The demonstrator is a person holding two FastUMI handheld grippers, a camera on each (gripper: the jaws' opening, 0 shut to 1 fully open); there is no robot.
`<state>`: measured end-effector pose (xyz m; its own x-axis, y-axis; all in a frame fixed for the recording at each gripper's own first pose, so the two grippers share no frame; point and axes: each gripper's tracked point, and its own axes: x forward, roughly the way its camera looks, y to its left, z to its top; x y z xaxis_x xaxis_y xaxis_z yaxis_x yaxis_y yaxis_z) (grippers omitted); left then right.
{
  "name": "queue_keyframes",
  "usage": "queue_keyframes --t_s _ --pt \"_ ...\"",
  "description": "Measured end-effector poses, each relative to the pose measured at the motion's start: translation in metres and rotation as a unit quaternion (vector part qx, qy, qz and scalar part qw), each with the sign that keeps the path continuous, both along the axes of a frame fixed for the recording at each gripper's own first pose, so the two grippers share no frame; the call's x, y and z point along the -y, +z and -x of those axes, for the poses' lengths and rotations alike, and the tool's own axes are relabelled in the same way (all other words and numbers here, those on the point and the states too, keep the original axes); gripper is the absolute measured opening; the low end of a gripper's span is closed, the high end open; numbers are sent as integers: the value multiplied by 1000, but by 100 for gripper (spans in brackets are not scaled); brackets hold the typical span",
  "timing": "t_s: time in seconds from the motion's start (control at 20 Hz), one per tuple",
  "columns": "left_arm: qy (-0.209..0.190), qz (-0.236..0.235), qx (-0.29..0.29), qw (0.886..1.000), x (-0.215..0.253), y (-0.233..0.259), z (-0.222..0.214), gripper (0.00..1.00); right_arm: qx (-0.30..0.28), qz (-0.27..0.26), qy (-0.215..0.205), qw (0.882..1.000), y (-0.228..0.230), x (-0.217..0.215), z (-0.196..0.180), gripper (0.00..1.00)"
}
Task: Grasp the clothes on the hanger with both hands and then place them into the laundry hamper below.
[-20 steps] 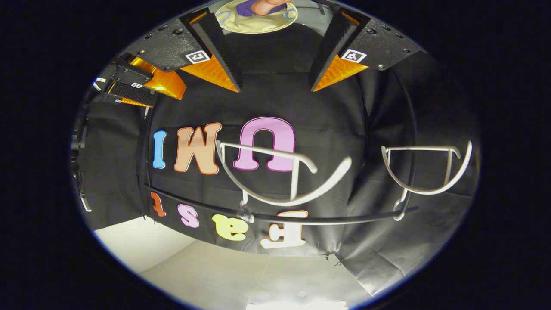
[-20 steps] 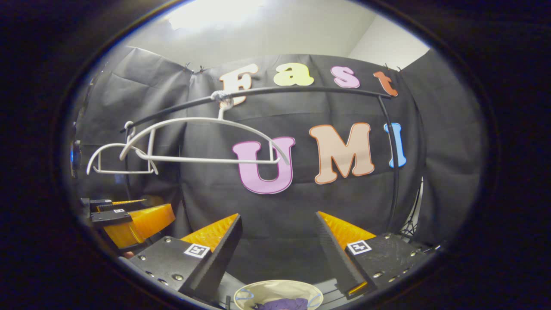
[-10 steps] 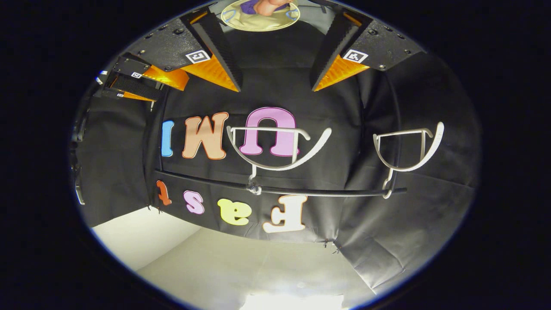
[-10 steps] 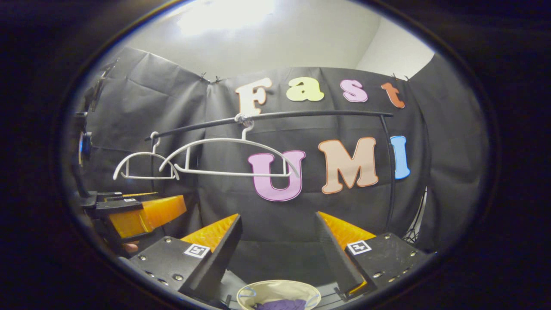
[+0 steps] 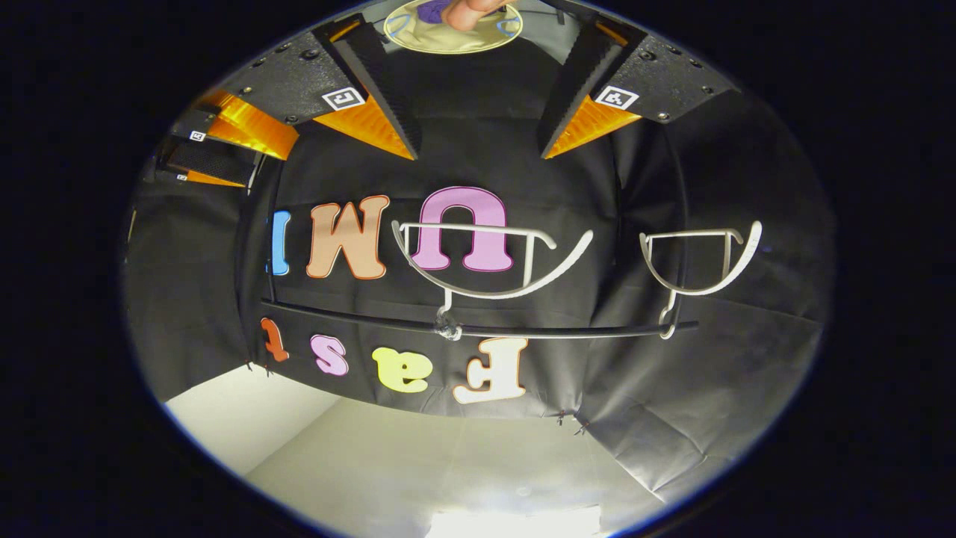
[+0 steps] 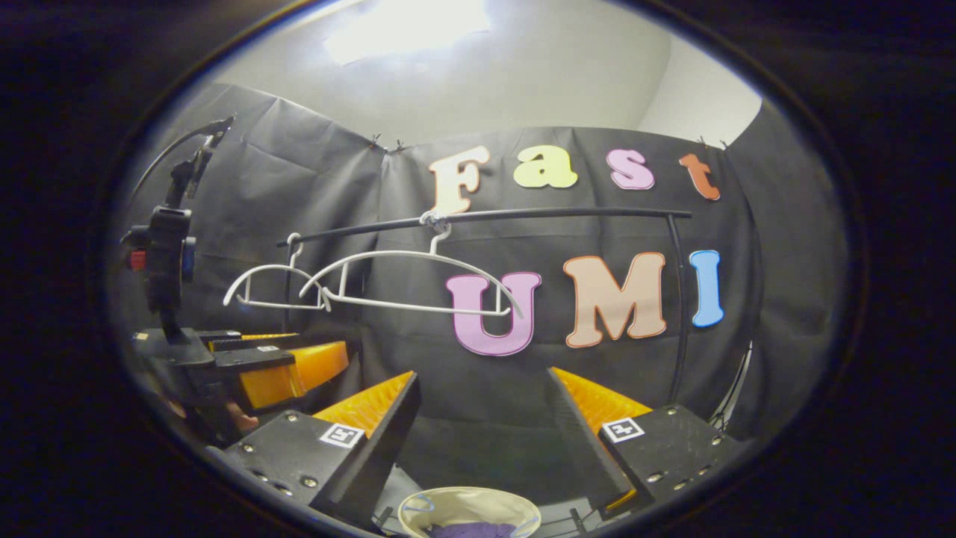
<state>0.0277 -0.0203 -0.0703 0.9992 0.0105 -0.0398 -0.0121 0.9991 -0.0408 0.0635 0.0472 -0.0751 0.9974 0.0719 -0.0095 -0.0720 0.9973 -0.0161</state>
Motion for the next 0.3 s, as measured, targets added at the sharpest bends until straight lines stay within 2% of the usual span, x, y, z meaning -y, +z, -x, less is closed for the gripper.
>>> queue_keyframes --t_s 0.1,0.25,0.3 --pt "-2 7 -1 1000 5 -3 -6 93 2 2 0 1000 1 7 0 100" --pt "-11 19 4 1000 10 -2 -12 94 5 -15 37 999 1 -2 1 100" --pt "-9 21 11 1000 9 1 -15 94 0 -23 51 998 -1 -2 1 96"
